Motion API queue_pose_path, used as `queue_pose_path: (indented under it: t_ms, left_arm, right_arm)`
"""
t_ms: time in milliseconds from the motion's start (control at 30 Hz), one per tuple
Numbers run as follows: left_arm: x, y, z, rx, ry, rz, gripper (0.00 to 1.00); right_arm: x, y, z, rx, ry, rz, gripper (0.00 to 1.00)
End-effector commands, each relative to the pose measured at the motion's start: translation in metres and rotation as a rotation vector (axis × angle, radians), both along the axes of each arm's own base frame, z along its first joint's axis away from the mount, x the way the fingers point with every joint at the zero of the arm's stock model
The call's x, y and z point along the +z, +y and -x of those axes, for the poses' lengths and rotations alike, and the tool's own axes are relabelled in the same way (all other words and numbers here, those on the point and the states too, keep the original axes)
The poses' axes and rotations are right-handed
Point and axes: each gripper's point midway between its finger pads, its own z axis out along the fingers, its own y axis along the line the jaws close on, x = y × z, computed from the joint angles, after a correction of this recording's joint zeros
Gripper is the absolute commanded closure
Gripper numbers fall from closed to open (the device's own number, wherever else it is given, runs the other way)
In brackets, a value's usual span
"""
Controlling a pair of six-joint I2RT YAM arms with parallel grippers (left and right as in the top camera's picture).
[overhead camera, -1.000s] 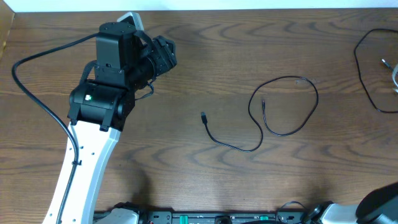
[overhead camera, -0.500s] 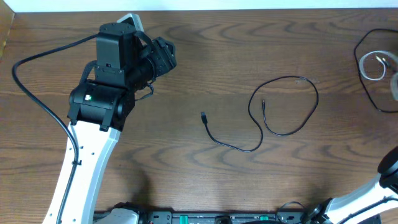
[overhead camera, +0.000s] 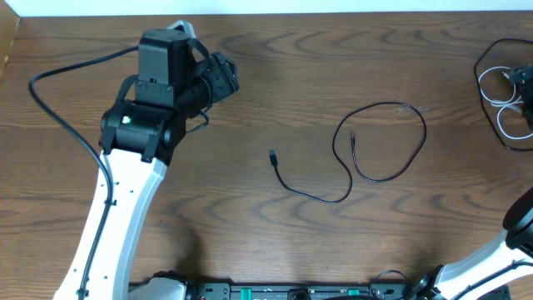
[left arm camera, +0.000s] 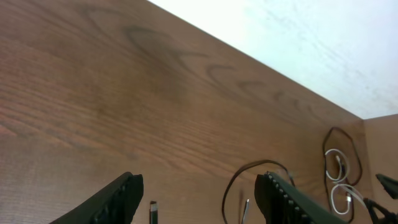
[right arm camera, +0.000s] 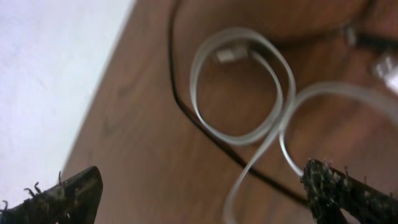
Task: Untangle cables
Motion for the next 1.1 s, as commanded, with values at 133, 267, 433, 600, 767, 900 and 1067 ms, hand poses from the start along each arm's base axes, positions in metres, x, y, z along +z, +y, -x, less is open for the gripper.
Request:
queue_pose_path:
  t_ms: [133,267,433,600,767,900,1067]
  left_arm:
    - [-0.031,-0.058,0.004,-0.362,0.030,-0.039,0.37]
    - [-0.062,-0.093,0.010,-0.537,0.077,-0.055,0.38]
    - [-0.098,-0.119,0.014,-0.640,0.132,-0.106,0.38]
    - [-0.090,-0.102,0.004,-0.580,0.117,-0.091,0.38]
    - [-0.080,-0.051,-0.004,-0.442,0.147,-0.064,0.38]
    - [-0.071,-0.005,-0.009,-0.332,0.152,-0.055,0.38]
    - [-0.066,0.031,-0.009,-0.241,0.163,-0.047,0.38]
  right_arm:
    - [0.098,0.045,0.009,0.228,-0.182,0.062,0.01]
    - [0.149,0.066,0.020,0.286,-0.273,0.104,0.01]
    - [0.186,0.129,0.031,0.467,-0.346,0.097,0.01]
    - [0.153,0.208,0.036,0.687,-0.215,0.065,0.09]
    - [0.087,0.274,0.057,0.836,0.108,0.147,0.13]
    - [0.033,0.330,0.081,1.047,0.332,0.228,0.13]
    - [-0.022,0.367,0.102,1.189,0.536,0.309,0.18]
